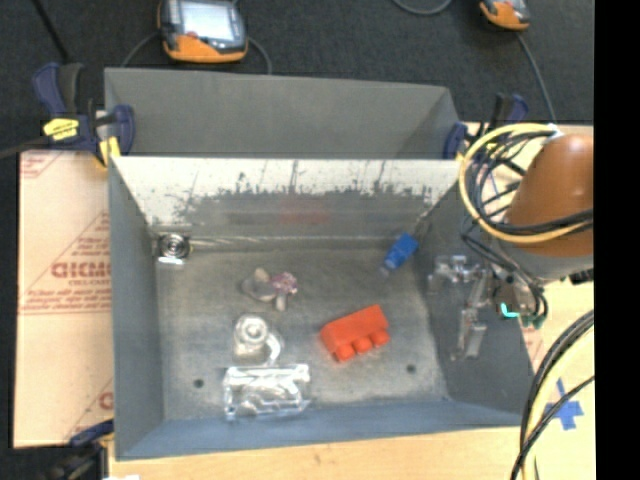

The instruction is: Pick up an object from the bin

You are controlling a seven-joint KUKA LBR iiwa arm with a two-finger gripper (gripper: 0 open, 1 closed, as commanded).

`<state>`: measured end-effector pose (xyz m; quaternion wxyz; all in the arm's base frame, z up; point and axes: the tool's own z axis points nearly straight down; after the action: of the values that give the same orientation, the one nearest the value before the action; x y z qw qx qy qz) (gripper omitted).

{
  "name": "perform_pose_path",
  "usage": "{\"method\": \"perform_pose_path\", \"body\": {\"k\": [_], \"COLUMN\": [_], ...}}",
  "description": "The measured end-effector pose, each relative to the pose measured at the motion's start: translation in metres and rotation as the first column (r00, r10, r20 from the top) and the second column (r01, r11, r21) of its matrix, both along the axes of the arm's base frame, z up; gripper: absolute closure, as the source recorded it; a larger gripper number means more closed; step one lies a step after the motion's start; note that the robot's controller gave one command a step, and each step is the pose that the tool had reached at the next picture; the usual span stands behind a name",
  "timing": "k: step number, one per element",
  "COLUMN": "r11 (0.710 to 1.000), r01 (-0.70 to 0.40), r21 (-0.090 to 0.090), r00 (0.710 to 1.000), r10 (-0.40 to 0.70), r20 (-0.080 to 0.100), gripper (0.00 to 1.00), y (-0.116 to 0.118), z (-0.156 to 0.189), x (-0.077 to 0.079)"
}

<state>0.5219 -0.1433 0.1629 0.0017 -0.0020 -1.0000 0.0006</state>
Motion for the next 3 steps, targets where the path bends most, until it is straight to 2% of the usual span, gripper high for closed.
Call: {"method": "perform_pose_path", "body": {"k": [1, 2, 3], "r11": [0.999, 0.998, 0.998], "r01": [0.052, 0.060, 0.057], "r21": [0.006, 0.001, -0.001], "r00": [0.999, 0.998, 0.998], "r10": [-0.052, -0.060, -0.057], "r20": [0.007, 0.000, 0.006], "gripper": [0.00, 0.00, 1.00], "y": [0.081, 0.106, 0.104], "z": [-0.057, -0.092, -0.090], "x": [0.052, 0.014, 0.017]}}
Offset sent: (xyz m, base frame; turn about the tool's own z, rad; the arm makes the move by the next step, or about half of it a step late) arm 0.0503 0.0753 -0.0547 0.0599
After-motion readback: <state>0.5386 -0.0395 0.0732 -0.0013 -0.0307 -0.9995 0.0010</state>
